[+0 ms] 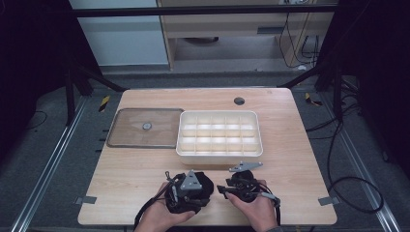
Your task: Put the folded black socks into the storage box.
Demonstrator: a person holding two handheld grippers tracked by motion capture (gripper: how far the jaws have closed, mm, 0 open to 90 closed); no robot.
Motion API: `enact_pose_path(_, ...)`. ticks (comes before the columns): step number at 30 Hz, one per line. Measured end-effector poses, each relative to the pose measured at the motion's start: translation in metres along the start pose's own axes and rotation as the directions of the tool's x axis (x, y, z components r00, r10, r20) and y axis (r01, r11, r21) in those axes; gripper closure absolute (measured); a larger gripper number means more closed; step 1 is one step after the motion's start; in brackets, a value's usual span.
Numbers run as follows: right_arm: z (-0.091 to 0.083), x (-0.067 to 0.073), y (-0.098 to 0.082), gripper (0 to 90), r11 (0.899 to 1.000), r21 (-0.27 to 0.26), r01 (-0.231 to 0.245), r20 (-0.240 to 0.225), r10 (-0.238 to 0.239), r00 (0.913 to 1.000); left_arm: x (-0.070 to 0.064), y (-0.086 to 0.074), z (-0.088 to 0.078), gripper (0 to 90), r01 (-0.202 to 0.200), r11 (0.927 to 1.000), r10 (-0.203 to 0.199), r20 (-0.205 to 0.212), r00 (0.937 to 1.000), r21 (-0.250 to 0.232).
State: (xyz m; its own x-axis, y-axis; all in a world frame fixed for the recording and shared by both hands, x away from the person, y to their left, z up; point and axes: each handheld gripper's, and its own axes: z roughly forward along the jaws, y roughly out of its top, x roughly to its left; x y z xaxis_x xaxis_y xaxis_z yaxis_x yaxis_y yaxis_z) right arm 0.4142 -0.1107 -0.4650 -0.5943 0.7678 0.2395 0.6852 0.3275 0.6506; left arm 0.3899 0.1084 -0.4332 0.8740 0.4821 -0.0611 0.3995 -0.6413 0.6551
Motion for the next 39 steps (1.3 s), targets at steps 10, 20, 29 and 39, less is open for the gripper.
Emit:
enact_pose_path(10, -0.012, 0.007, 0.013, 53.0, 0.999, -0.041, 0.017, -0.001, -0.017, 0.9999, 0.003, 0.002, -0.007, 52.6, 0.019, 0.9993, -0.019, -0.001, 0.9998, -0.032)
enact_pose_path(20, -0.017, 0.008, 0.017, 52.7, 0.998, -0.057, 0.016, 0.002, -0.016, 0.9999, 0.008, 0.003, -0.001, 56.6, 0.034, 0.9991, -0.033, 0.007, 0.9994, -0.025)
enact_pose_path(29, -0.022, 0.005, 0.019, 53.0, 0.997, -0.071, 0.009, 0.009, -0.008, 0.9999, 0.014, 0.004, 0.022, 75.6, 0.037, 0.9991, -0.036, -0.051, 0.9980, 0.021)
enact_pose_path(39, -0.023, 0.000, 0.018, 53.5, 0.997, -0.076, -0.001, 0.015, 0.002, 0.9999, 0.031, 0.000, 0.043, 85.2, 0.098, 0.9942, -0.097, -0.016, 0.9952, 0.046)
